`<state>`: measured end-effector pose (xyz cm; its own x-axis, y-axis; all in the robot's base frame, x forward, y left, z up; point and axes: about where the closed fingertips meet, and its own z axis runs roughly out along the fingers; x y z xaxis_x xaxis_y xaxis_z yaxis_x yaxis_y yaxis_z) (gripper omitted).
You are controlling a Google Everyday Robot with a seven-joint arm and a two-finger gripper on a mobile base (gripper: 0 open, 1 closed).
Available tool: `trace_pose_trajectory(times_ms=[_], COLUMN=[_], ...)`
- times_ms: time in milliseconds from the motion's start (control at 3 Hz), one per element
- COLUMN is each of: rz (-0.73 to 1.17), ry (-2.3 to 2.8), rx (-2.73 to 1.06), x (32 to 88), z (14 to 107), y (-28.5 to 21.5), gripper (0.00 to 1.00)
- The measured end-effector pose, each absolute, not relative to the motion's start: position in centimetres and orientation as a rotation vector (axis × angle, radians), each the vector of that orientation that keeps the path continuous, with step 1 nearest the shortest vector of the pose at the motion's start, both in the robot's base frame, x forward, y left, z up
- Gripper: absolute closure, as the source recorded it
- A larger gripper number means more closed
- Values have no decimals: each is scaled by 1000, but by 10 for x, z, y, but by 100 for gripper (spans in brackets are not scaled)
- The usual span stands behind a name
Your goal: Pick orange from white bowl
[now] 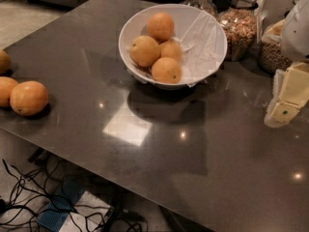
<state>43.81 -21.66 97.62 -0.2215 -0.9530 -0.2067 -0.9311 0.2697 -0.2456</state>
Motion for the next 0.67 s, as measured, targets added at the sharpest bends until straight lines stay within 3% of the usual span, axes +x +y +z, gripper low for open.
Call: trace_pose_trajectory(times_ms=[667], rz=[-41], ry=[2230], rx=[-1655], x=[440], z=[975], y=[-206], gripper=[0])
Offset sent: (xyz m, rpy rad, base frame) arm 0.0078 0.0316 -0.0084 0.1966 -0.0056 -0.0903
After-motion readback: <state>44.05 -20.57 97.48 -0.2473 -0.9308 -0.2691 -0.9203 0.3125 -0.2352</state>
